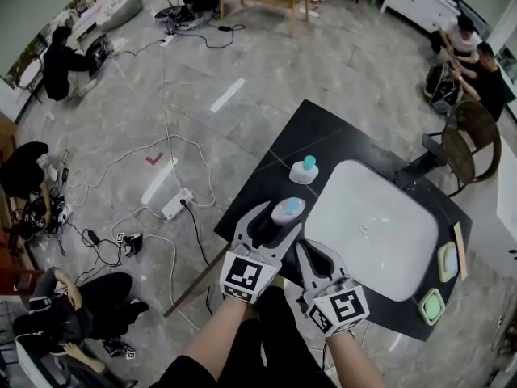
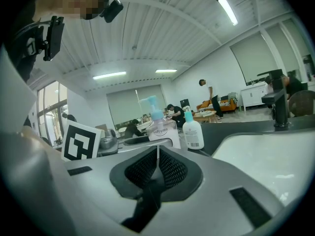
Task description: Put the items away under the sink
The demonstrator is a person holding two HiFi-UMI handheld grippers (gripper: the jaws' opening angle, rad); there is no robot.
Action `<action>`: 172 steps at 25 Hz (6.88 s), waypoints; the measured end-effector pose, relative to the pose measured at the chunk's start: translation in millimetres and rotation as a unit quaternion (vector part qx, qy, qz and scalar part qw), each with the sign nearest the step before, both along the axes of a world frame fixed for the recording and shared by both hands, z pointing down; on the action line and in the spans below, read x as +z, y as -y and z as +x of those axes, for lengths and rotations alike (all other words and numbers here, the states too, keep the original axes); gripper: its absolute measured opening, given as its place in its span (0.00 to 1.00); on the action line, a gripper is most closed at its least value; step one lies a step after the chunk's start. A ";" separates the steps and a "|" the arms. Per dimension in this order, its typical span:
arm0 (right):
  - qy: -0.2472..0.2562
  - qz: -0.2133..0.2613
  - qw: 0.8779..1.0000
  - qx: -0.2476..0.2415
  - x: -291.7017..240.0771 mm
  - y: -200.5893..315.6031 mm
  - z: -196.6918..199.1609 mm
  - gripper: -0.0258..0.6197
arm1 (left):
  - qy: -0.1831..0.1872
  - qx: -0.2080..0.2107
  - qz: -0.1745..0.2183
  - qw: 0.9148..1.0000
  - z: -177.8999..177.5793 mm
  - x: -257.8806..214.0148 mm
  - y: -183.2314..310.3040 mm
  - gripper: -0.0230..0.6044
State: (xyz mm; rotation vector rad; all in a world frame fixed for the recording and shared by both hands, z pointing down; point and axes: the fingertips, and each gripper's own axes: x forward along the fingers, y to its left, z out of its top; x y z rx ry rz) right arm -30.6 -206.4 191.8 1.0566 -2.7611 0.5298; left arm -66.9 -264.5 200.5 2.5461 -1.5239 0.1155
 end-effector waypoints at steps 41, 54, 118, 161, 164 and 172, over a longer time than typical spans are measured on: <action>0.002 0.000 1.000 0.012 0.8 -37.3 -4.7 0.09 | 0.020 0.045 0.042 0.998 4.9 -5.7 -57.2 0.37; 0.003 0.016 0.999 0.032 -3.1 -112.9 1.7 0.09 | 0.011 0.070 0.051 0.996 11.5 -15.6 -135.0 0.37; -0.043 0.014 0.999 0.003 277.2 -188.2 52.0 0.09 | 0.014 0.063 0.022 0.998 62.8 278.6 -214.8 0.37; -0.045 0.068 0.995 0.048 465.4 -118.8 59.2 0.09 | 0.016 0.131 0.037 0.991 87.7 489.2 -130.5 0.37; -0.050 0.067 0.995 0.057 472.7 -120.8 71.3 0.09 | 0.017 0.120 0.035 0.992 82.7 499.8 -122.1 0.37; -0.057 0.066 0.993 0.081 480.0 -122.2 93.9 0.09 | 0.020 0.108 0.041 0.993 83.0 510.5 -99.7 0.37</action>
